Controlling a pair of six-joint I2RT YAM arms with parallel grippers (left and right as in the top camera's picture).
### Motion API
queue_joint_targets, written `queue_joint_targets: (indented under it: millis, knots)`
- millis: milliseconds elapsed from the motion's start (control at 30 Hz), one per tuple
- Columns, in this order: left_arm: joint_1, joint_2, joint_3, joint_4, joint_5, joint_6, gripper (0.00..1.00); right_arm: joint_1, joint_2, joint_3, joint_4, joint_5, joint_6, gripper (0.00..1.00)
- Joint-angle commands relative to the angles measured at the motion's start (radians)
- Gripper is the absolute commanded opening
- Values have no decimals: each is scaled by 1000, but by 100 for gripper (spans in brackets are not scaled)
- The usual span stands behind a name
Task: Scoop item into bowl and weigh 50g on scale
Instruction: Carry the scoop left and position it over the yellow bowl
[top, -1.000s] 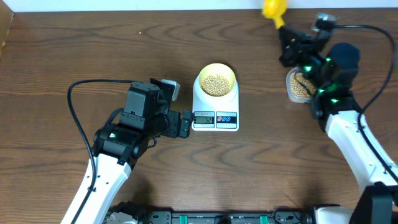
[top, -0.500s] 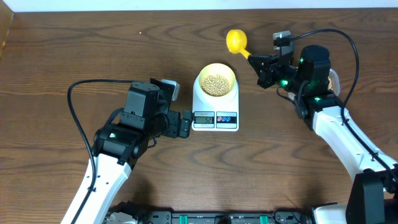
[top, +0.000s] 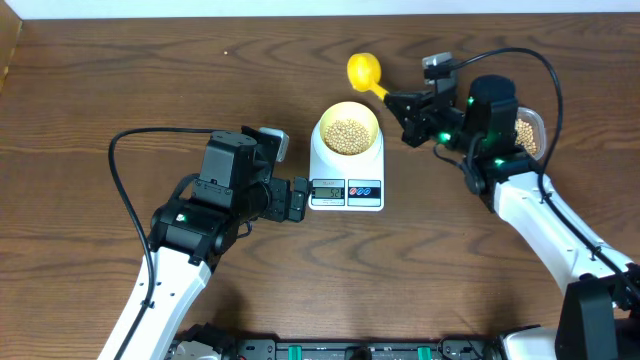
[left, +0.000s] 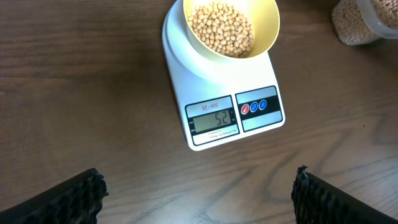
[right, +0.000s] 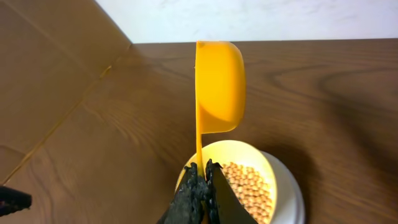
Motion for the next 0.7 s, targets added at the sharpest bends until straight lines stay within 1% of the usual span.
queue_joint_targets:
  millis: [0, 100, 300, 400, 533, 667]
  knots:
    - [-2, -4, -3, 0, -6, 16, 98, 22, -1, 8, -1, -6, 14, 1]
    - [-2, -4, -3, 0, -6, 16, 98, 35, -1, 8, -22, 27, 14, 1]
    - [-1, -4, -3, 0, -6, 16, 98, 53, -1, 8, -89, 170, 14, 1]
    - [-1, -4, -3, 0, -6, 16, 98, 52, -2, 8, -76, 171, 27, 1]
    - [-1, -4, -3, 0, -6, 16, 98, 51, -2, 8, -19, 171, 140, 1]
    - [-1, -4, -3, 0, -6, 16, 98, 51, -2, 9, -14, 171, 142, 1]
